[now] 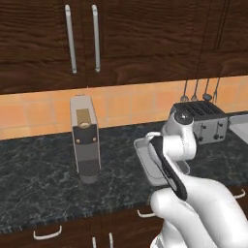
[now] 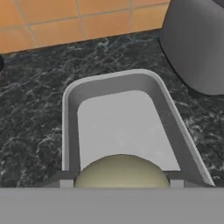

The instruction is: Place one mushroom and one chicken drumstick in each tupperware on the nearby counter, to pack two identical lunches.

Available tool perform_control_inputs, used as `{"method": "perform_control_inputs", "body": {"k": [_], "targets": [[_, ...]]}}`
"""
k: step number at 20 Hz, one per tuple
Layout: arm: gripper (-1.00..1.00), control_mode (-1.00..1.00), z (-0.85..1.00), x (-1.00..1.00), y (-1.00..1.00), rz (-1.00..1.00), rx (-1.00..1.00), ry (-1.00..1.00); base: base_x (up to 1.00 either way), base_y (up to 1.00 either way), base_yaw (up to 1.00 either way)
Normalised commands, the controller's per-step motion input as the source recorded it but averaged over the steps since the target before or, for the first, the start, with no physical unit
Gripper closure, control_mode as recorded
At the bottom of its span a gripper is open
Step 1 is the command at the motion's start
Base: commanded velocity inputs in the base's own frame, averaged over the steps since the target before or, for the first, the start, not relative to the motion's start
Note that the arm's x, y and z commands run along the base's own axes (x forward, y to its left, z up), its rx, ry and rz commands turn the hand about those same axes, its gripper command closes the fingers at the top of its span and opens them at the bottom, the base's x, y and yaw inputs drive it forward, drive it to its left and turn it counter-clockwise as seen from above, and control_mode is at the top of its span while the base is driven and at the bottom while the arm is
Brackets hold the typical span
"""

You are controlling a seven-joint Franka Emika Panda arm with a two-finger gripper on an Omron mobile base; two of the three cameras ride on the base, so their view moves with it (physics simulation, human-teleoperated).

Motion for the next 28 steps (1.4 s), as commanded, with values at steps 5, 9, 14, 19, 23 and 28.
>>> {"method": "perform_control_inputs", "body": {"k": [5,9,14,19,23,28], "targets": [[1.00,-1.00,-0.44,0.98,0.00,0.00,0.00,0.22,0.00,0.00,0.00],[1.00,-1.00,-0.29,0.84,0.00,0.00,0.00,0.13,0.00,0.00,0.00],[1.00,-1.00,-0.26,0.45,-0.13,0.02,0.05,0.05,0.00,0.00,0.00],[-1.00,-1.00,-0.33,0.00,0.00,0.00,0.04,0.04,0.00,0.00,0.00],[-1.00,-1.00,-0.16,0.00,0.00,0.00,0.00,0.00,0.00,0.00,0.00],[-1.00,-1.00,0.00,0.00,0.00,0.05,0.00,-0.04,0.00,0.00,0.00]]}}
